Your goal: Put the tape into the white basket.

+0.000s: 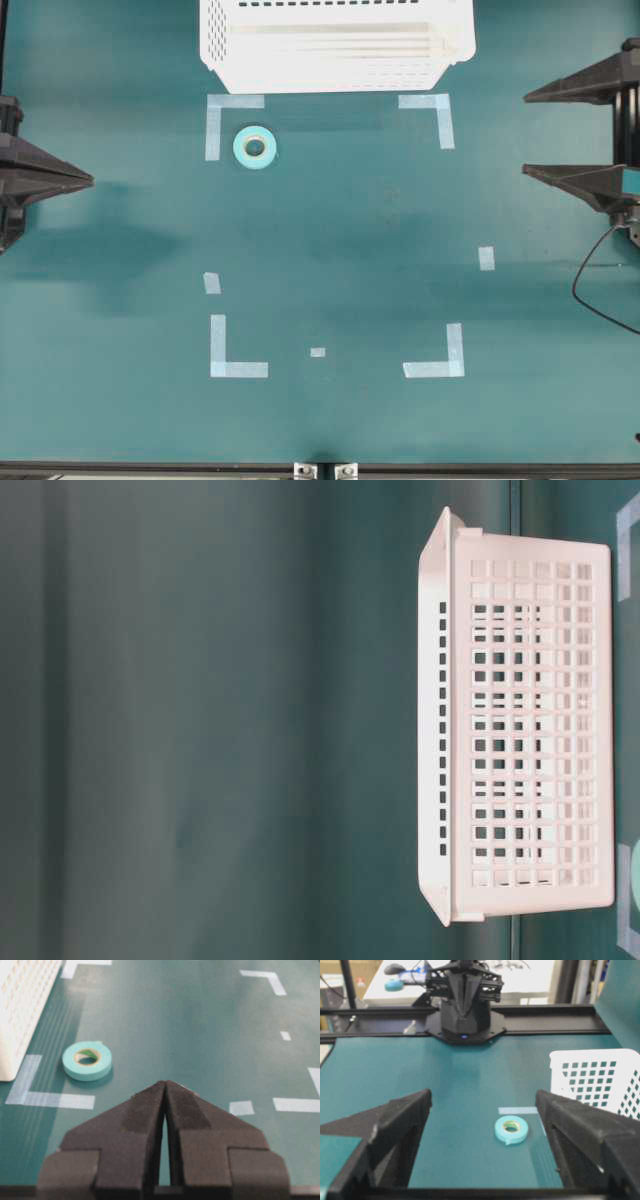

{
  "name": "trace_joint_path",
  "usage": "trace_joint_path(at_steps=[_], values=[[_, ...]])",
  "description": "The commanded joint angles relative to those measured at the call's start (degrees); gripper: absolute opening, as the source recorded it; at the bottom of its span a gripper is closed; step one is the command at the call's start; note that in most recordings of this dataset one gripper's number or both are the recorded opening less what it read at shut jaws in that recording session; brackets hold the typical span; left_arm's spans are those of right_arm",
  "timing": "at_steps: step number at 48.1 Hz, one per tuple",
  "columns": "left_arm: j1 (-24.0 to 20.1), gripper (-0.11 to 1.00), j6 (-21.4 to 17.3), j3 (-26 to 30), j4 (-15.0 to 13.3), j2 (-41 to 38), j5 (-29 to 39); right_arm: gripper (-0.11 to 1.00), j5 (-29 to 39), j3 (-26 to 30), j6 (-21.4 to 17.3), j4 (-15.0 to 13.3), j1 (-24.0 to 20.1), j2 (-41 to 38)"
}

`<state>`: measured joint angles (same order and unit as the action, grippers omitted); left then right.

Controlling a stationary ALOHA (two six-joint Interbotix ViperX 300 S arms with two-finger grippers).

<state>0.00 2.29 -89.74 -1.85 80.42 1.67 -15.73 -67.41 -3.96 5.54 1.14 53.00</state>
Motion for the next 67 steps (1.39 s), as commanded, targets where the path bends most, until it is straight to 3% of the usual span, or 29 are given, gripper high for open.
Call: trace_joint_path(at_steps=[1, 15, 26, 43, 67], values=[[-0.18, -0.11, -0.09, 0.7, 0.0, 0.18, 0.0, 0.93, -0.53, 3.16, 0.09, 0.0, 0.09, -1.85], [-0.18, -0.11, -0.18, 0.7, 0.0, 0.79, 0.44, 0.93, -1.76, 8.26, 0.18, -0.35, 0.09, -11.6], [-0.18, -0.11, -0.18, 0.7, 0.0, 0.79, 0.44, 0.93, -8.44, 10.11, 0.26, -0.09, 0.09, -18.9], [-0.18, -0.11, -0.18, 0.7, 0.0, 0.79, 0.44, 0.93, -11.69, 13.18, 0.26, 6.59, 0.09, -29.88], [-0.18, -0.11, -0.18, 0.7, 0.0, 0.79, 0.44, 0.93, -14.94, 21.97, 0.26, 10.63, -0.44, -45.88]])
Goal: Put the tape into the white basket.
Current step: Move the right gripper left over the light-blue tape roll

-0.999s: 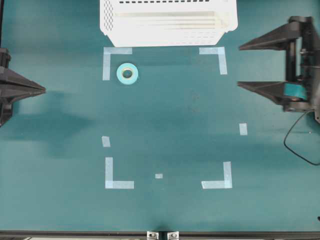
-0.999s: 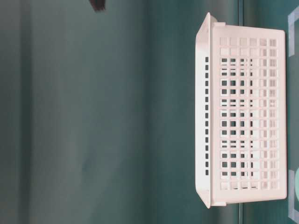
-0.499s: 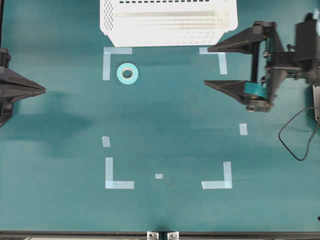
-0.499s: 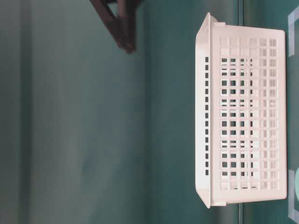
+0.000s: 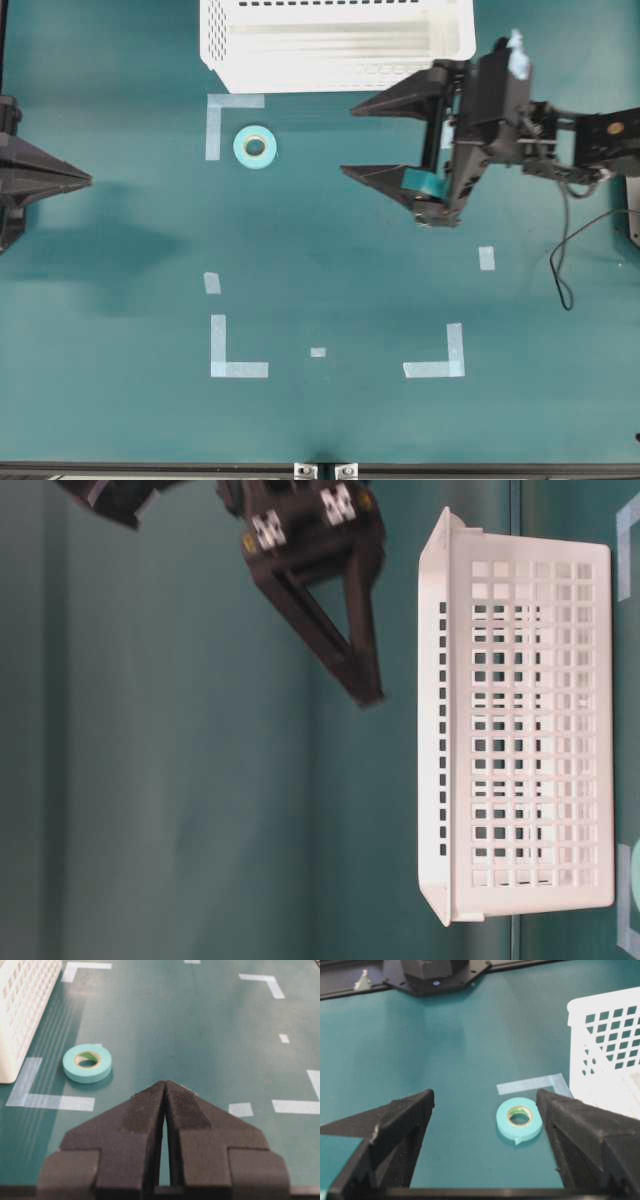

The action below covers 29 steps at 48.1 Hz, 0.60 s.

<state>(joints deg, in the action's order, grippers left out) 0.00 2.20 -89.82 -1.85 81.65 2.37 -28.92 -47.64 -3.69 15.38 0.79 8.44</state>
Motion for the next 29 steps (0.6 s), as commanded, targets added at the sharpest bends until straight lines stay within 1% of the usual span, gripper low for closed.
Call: trace_joint_path(at_steps=[1, 6, 15, 20, 21, 29], values=[[-0.18, -0.11, -0.09, 0.79, 0.0, -0.44, -0.26, 0.93, -2.11, 2.46, 0.0, 1.05, -0.09, -1.85], [-0.18, -0.11, 0.0, 0.79, 0.0, -0.44, -0.26, 0.93, -4.31, 3.34, 0.09, 2.64, -0.09, -4.31], [-0.18, -0.11, 0.0, 0.79, 0.0, -0.44, -0.26, 0.93, -7.91, 3.96, 1.85, 7.65, -0.09, -7.65], [-0.18, -0.11, -0.09, 0.79, 0.0, -0.44, -0.26, 0.93, -9.32, 4.48, 4.13, 11.69, -0.26, -9.23], [-0.18, -0.11, 0.0, 0.79, 0.0, -0.44, -0.26, 0.93, -9.58, 4.75, 5.19, 13.01, -0.44, -9.76], [-0.18, -0.11, -0.09, 0.79, 0.0, -0.44, -0.26, 0.93, -10.11, 6.86, 10.9, 19.95, -1.76, -12.3]])
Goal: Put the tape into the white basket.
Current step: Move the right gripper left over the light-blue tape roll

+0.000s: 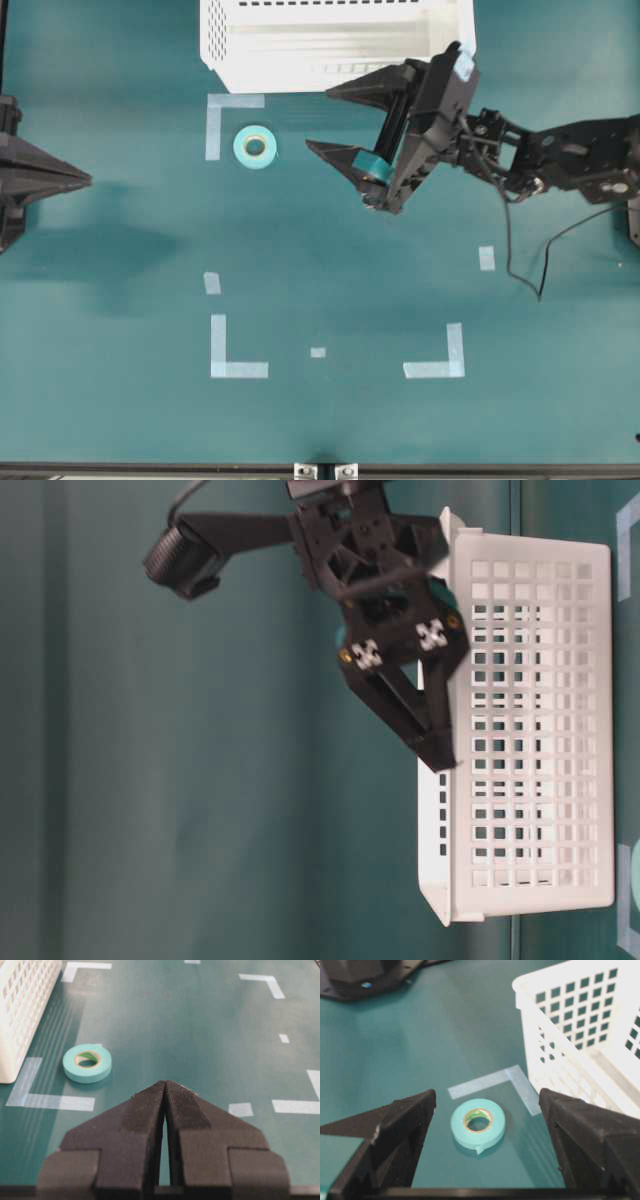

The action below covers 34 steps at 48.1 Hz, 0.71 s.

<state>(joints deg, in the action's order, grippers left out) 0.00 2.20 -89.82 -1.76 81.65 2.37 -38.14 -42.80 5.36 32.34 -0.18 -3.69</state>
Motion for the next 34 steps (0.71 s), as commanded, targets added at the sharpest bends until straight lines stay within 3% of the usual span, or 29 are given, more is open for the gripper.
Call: trace_joint_path(at_steps=[1, 17, 34], values=[[-0.18, -0.11, 0.0, 0.79, -0.09, -0.44, -0.26, 0.93, -1.05, 2.29, 2.46, 4.04, -1.05, -0.44], [-0.18, -0.11, 0.0, 0.79, -0.09, -0.44, -0.26, 0.93, -6.5, 5.63, 9.4, 18.63, -3.6, -6.06], [-0.18, -0.11, -0.09, 0.7, -0.09, -0.44, -0.26, 0.93, -6.68, 10.2, 10.11, 22.41, -5.1, -11.25]])
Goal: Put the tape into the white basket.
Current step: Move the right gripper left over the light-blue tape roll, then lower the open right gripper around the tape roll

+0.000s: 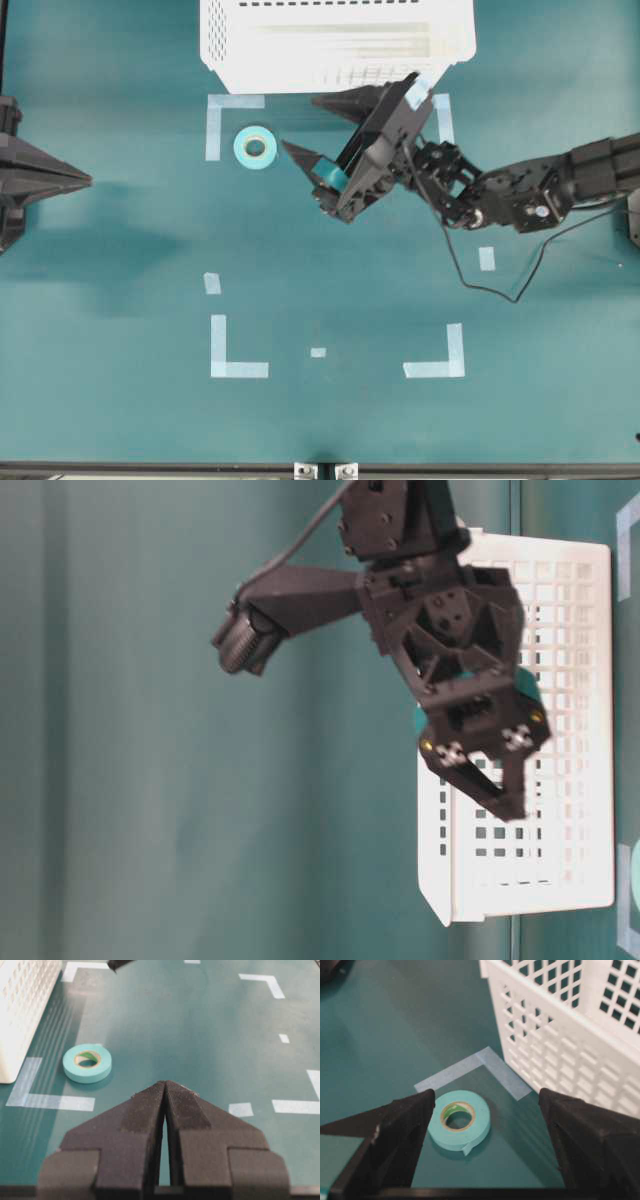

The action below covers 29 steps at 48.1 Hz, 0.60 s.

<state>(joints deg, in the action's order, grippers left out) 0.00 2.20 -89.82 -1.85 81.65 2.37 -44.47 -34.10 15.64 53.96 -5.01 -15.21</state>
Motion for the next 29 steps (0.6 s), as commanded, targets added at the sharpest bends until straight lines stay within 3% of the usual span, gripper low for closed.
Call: trace_joint_path(at_steps=[1, 8, 29], values=[[-0.18, -0.11, 0.0, 0.79, 0.0, -0.44, -0.26, 0.93, -0.35, 1.58, -0.18, 1.14, -0.26, 0.0], [-0.18, -0.11, 0.0, 0.79, 0.0, -0.44, -0.26, 0.93, -0.35, 2.64, -0.18, 2.55, -0.26, -1.32], [-0.18, -0.11, 0.0, 0.79, 0.0, -0.44, -0.26, 0.95, 0.18, 6.15, -0.35, 3.16, -0.09, -5.45]])
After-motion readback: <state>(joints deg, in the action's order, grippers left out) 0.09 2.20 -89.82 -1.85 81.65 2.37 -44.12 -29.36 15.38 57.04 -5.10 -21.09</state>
